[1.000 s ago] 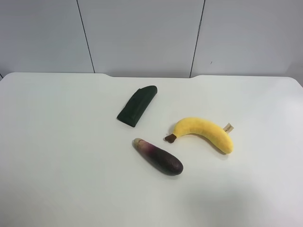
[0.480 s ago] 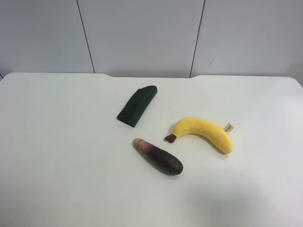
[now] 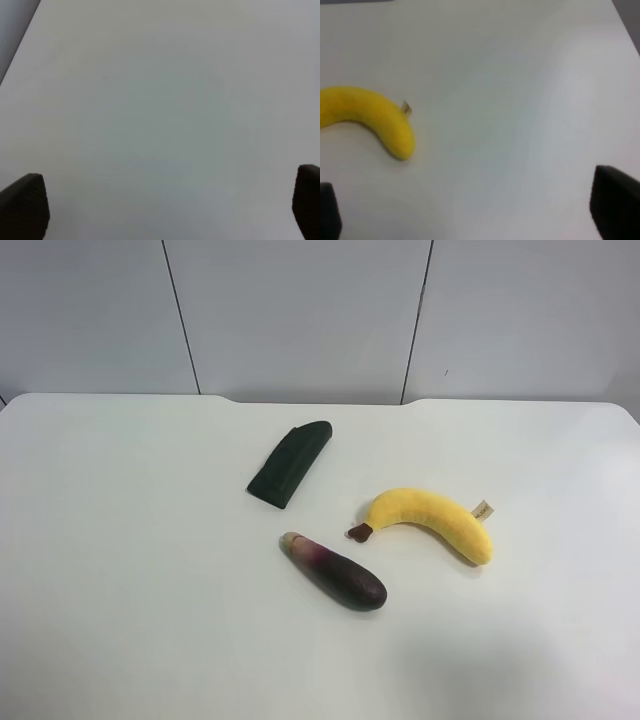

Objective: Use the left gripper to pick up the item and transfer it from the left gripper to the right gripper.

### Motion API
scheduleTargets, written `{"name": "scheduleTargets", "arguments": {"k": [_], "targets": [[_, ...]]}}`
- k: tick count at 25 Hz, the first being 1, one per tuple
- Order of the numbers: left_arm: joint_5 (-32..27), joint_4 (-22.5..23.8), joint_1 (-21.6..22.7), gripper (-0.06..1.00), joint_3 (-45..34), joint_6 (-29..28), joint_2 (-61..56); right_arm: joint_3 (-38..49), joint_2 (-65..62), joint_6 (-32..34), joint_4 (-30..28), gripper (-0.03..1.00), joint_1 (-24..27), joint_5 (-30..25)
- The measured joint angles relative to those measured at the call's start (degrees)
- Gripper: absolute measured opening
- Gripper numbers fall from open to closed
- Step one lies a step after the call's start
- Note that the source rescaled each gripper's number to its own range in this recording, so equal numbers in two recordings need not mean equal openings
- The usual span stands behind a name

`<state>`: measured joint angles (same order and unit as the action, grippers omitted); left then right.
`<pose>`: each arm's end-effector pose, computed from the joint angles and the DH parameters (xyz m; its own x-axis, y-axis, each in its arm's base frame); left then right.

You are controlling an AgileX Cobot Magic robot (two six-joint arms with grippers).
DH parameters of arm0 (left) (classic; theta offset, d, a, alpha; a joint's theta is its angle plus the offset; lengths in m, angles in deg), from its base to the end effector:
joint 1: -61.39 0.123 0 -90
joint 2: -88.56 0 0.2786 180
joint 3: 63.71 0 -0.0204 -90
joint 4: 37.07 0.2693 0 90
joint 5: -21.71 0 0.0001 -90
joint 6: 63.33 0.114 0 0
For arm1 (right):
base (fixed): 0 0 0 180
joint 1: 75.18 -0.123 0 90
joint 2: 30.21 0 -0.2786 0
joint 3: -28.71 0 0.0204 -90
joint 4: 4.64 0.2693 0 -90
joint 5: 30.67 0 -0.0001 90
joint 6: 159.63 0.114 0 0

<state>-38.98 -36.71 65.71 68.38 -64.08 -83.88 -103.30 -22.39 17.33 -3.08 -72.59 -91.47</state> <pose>0.0362 0.0034 0.2788 -0.4388 -0.0432 -0.8975 -0.0846 0.9964 -0.0066 0.0372 0.0010 0.2780 -0.4479 -0.0195 -0.8939 0.0061 0.9997 -0.0249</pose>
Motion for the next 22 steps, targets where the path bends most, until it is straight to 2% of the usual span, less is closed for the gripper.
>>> {"name": "scheduleTargets", "arguments": {"k": [22], "targets": [[0.0, 0.0, 0.0, 1.0, 0.0, 0.0, 0.0, 0.0, 0.0, 0.0, 0.0, 1.0, 0.0, 0.0]]}}
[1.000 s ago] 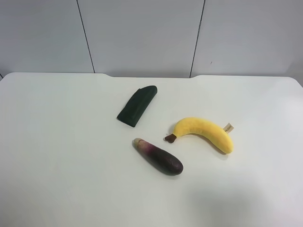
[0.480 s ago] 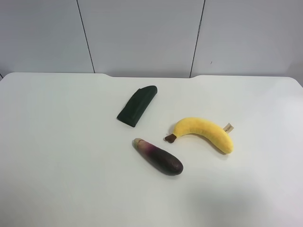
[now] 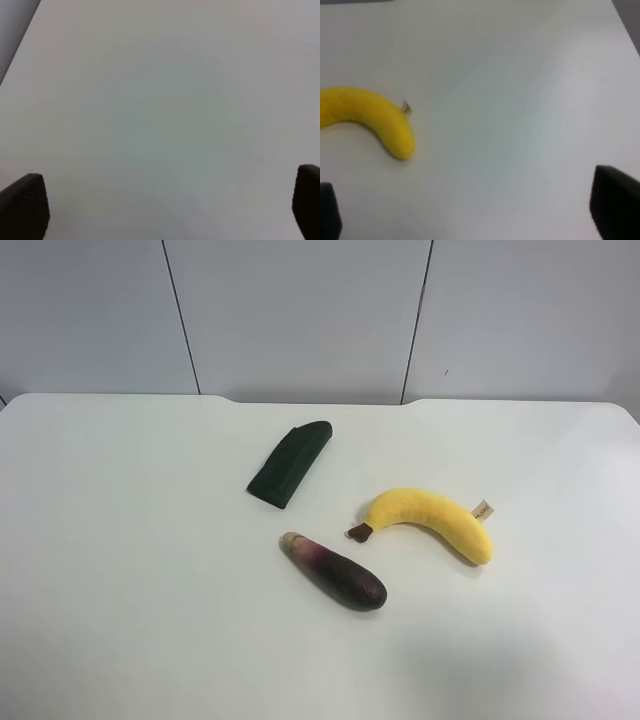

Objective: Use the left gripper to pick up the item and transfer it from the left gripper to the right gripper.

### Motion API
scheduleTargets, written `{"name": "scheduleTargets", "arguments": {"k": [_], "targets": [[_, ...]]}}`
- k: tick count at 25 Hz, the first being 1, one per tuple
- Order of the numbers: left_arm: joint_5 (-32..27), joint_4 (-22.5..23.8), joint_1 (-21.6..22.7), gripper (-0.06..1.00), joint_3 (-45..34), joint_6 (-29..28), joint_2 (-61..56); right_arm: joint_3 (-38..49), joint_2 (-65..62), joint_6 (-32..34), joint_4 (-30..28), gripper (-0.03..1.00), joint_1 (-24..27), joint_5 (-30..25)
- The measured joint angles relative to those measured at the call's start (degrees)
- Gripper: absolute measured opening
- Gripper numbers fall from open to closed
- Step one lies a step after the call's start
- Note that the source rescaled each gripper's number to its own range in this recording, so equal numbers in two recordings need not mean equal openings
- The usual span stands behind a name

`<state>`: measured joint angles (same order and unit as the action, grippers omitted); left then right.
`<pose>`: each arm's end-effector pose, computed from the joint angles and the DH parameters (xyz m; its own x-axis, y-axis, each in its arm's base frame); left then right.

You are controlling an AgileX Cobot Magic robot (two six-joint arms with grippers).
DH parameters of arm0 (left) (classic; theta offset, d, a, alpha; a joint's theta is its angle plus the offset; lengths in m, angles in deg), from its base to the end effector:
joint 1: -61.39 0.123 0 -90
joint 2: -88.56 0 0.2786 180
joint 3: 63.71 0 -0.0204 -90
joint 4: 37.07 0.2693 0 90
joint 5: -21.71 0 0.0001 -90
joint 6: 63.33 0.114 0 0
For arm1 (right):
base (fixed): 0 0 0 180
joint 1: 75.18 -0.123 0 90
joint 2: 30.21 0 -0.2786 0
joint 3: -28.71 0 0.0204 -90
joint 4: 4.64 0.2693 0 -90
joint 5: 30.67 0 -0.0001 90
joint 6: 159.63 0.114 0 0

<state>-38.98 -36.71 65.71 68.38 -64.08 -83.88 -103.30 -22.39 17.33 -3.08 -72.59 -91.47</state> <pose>0.0362 0.0034 0.2788 -0.4388 -0.0432 -0.8975 -0.0846 0.9964 -0.0066 0.0372 0.0010 0.2780 -0.4479 -0.0195 -0.8939 0.0061 0.9997 -0.0249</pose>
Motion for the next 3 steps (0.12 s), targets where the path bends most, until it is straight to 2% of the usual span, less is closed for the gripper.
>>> {"name": "scheduleTargets", "arguments": {"k": [3], "targets": [[0.0, 0.0, 0.0, 1.0, 0.0, 0.0, 0.0, 0.0, 0.0, 0.0, 0.0, 1.0, 0.0, 0.0]]}}
